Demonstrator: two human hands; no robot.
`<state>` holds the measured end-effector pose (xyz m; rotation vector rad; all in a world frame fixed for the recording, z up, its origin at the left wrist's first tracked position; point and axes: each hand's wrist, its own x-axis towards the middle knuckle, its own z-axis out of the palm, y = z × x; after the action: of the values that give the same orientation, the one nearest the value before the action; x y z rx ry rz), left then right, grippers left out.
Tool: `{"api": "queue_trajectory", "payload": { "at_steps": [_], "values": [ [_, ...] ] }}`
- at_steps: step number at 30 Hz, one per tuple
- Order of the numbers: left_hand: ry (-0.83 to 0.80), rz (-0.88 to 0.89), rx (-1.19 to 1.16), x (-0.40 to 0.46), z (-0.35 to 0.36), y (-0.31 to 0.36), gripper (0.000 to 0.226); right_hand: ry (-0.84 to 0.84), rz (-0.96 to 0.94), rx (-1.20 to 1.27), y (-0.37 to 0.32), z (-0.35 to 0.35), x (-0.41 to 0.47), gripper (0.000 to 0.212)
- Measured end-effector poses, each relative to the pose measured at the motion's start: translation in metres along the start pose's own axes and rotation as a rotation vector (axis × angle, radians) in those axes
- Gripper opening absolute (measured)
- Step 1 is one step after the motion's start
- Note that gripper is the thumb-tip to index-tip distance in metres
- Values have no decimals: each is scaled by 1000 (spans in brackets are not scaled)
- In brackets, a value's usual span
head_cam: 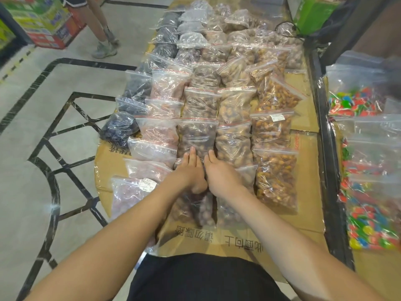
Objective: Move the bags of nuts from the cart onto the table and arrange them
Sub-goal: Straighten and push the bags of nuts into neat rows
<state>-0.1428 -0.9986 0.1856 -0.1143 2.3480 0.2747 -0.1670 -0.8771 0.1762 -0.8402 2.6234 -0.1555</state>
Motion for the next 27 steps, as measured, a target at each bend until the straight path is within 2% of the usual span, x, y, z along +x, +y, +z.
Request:
{"api": "queue_trajectory", "payload": {
  "at_steps": [5,9,11,13,16,19,23,27],
  "values": [
    [-6,35,0,-5,-1,-8,87,-25,60,18,-4,-4,7,65],
    [-40,12,-22,-10,0,1,92,-36,19,80,1,-11,4,49],
    [-64,-3,-19,-14,-2,6,92,-1,8,182,10,-12,4,39],
    [-17,-12,-44,-17,-14,3,85,101,8,275,16,-14,6,34],
    [140,23,-102,-11,-35,-1,81,171,-35,297,17,-20,16,52],
    [191,66,-148,7,-33,-7,84,52,-56,271,11,-21,32,70],
    [269,136,-102,22,-18,-19,91,-61,47,404,4,-15,37,74],
    [352,185,-90,30,-15,-24,89,-90,38,381,-1,-10,39,73]
  ]
}}
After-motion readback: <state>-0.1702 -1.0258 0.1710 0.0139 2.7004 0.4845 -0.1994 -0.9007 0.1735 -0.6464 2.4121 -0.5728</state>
